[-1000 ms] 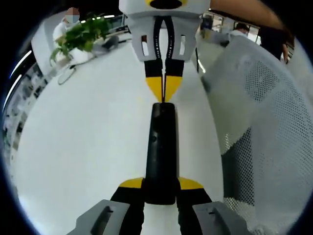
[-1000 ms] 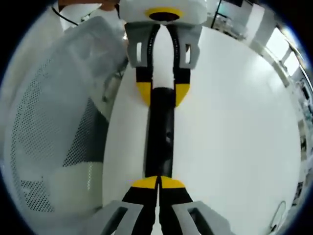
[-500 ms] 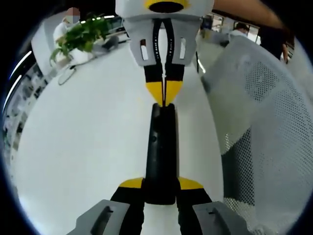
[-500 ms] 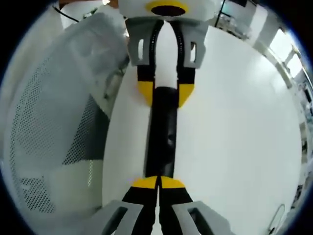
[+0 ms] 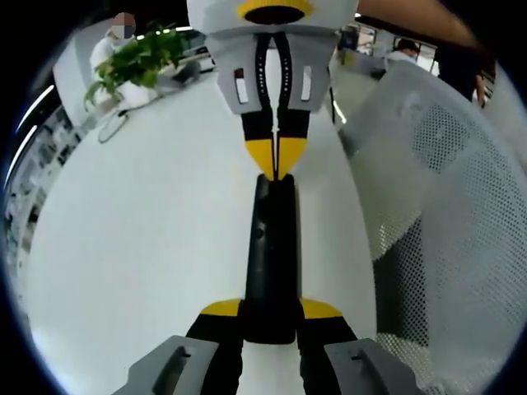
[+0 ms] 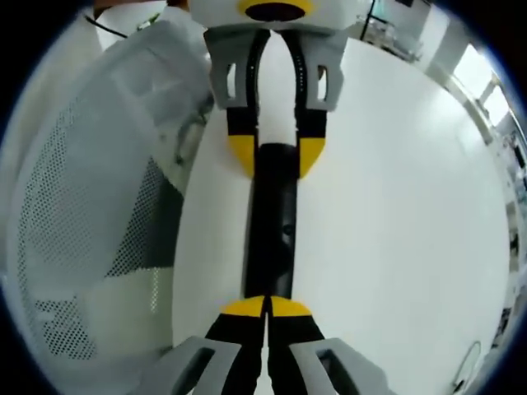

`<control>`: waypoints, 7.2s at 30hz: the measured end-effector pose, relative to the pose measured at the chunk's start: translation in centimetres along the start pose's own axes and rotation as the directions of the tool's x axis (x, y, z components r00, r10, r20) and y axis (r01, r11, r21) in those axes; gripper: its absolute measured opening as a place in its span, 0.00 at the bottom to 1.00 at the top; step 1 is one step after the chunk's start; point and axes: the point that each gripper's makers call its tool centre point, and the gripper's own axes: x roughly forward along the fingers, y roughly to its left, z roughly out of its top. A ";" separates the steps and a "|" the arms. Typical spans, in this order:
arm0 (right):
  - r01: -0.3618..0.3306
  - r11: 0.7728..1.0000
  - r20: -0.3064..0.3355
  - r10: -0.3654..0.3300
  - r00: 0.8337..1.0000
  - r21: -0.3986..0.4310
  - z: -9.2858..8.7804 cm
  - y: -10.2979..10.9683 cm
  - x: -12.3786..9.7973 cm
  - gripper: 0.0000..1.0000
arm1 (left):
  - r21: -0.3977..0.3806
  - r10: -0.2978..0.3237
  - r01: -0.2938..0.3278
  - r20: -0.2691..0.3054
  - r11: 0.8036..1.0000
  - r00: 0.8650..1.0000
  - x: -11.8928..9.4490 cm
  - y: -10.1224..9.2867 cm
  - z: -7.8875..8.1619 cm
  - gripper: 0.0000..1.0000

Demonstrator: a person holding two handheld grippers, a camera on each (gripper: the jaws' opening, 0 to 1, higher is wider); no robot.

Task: Press the specified remote control buttons in sequence, fully releasing each button before pressing the next.

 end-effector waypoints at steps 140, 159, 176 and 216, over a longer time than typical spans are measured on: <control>0.018 1.000 0.042 -0.018 0.999 0.003 2.8 -0.6 -1.4 0.00 | 0.002 0.006 -0.006 -0.002 1.000 1.000 -0.1 -0.2 0.1 0.23; -0.007 1.000 0.029 0.008 1.000 -0.017 3.5 -0.2 -0.2 0.00 | 0.000 0.011 -0.011 0.005 1.000 1.000 0.0 0.0 0.1 0.23; -0.027 1.000 0.018 0.027 0.999 -0.004 3.3 -0.1 0.7 0.00 | 0.000 0.009 -0.009 0.009 1.000 1.000 0.1 0.0 0.1 0.23; -0.011 1.000 0.024 0.011 1.000 0.000 3.2 -0.4 -0.5 0.00 | 0.003 0.006 -0.006 0.011 1.000 1.000 0.0 0.0 0.1 0.23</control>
